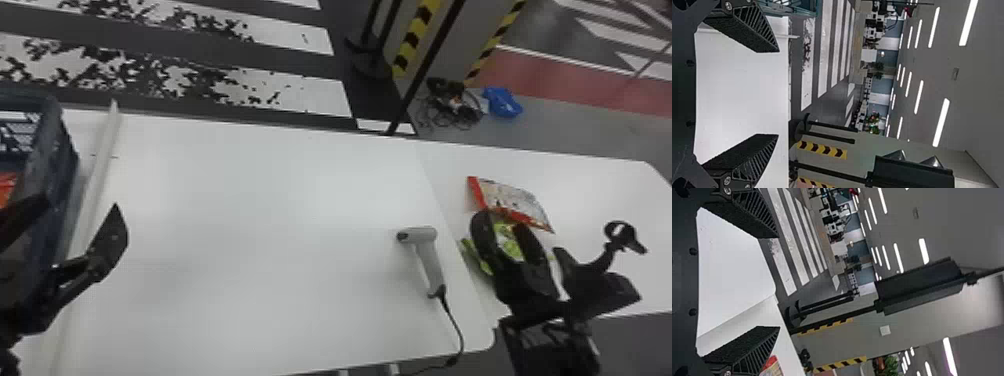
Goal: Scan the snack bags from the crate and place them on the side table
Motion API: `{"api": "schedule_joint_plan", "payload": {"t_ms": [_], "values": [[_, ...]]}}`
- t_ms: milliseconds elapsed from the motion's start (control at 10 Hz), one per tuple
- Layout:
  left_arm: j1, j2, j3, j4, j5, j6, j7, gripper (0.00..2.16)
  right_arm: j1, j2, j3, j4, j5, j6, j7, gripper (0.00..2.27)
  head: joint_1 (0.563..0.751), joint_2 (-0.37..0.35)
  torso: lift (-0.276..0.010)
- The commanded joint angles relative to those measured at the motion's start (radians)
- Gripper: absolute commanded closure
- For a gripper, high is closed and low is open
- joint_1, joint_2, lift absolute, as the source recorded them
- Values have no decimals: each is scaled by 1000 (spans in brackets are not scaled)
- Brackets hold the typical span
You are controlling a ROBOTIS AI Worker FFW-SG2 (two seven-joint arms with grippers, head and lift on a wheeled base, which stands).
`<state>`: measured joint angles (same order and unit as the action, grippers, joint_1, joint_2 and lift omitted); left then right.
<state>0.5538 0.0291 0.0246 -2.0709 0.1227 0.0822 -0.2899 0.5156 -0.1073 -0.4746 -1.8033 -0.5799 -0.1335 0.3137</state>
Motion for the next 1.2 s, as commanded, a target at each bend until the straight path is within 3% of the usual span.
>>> {"api": "schedule_joint_plan", "payload": {"t_ms": [0,100,400,600,900,1100], "values": [[0,2,0,0,0,0,0,103,40,15,137,-16,127,-174,-24,43,695,-350,-95],[2,2,0,0,0,0,0,103,54,15,217,-7,207,-266,-70,43,695,-347,-95],[2,0,-8,0,-5,0,6,103,69,46,360,45,334,-413,-128,43,695,-217,-95],[-3,-1,-22,-6,-18,25,8,103,78,46,441,74,417,-481,-179,46,695,-158,-95],[-5,-1,-17,-38,-37,55,-5,103,81,49,504,96,463,-472,-205,49,695,-98,-95],[-15,8,49,-152,-31,187,-48,103,81,49,507,96,463,-468,-205,53,695,-65,-95]]}}
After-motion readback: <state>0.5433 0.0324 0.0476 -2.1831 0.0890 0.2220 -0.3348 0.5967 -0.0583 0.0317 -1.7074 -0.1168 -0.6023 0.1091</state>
